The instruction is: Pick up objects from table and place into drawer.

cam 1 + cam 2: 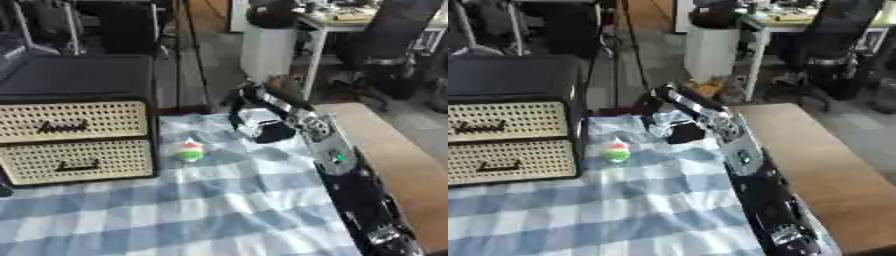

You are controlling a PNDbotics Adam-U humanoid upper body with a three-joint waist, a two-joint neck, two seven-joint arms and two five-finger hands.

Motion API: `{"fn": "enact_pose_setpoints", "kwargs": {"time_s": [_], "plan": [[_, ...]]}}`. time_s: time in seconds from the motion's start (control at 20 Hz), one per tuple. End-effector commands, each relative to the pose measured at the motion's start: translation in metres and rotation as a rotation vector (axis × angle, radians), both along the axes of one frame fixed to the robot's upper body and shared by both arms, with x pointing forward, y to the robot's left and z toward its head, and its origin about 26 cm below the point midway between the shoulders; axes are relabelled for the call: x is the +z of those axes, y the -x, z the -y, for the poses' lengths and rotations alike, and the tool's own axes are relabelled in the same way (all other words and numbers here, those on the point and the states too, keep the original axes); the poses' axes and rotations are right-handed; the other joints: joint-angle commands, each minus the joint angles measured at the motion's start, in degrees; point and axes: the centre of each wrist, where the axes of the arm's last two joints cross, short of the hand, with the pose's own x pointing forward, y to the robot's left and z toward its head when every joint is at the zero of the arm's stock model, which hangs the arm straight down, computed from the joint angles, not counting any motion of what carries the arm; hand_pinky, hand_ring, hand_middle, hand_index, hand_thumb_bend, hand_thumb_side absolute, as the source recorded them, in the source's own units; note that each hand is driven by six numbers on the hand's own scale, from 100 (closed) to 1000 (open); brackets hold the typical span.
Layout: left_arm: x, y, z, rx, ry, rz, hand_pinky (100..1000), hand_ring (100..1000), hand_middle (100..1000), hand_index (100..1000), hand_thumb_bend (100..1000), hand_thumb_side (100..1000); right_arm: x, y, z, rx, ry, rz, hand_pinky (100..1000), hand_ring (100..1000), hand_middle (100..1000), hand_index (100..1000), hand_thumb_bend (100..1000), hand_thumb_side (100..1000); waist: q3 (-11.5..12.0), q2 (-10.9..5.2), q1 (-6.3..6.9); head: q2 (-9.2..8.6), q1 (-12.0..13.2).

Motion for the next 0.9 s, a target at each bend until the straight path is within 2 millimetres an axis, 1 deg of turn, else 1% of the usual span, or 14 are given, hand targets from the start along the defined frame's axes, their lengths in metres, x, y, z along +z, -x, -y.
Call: {"fn": "enact_pose_setpoints", "kwargs": {"time_s": [0.05,0.55,0.65,0.75,0.9], "plan": [[0.0089,0.0013,-0.0006,-0.003,-0.011,0.032,366,294,349,670,100,1000,0.0147,-0.0017,0.0083,-0.014,0.027,0.038,673,619,488,764,100,299,-0.1,-0.47,0.27,0.06,-0.2],[0.0086,0.0014,-0.0006,-0.004,-0.01,0.031,365,291,345,669,100,1000,0.014,-0.0019,0.0083,-0.012,0.03,0.035,673,617,483,765,100,304,0.0,-0.45,0.26,0.09,-0.3],[0.0085,0.0014,-0.0004,-0.006,-0.011,0.029,364,288,342,669,100,1000,0.0139,-0.0024,0.0086,-0.013,0.032,0.034,673,616,481,766,100,303,0.0,-0.52,0.23,0.32,-0.2],[0.0085,0.0014,-0.0007,-0.004,-0.012,0.029,364,287,341,669,100,1000,0.0138,-0.0033,0.01,-0.017,0.037,0.033,673,616,481,766,100,298,0.1,-0.55,0.21,0.03,-0.3],[0.0091,0.0011,-0.0003,-0.007,-0.011,0.032,364,285,339,669,100,1000,0.015,-0.0064,0.0124,-0.031,0.045,0.033,672,616,484,767,100,292,0.2,-0.4,0.17,0.23,-0.3]]}}
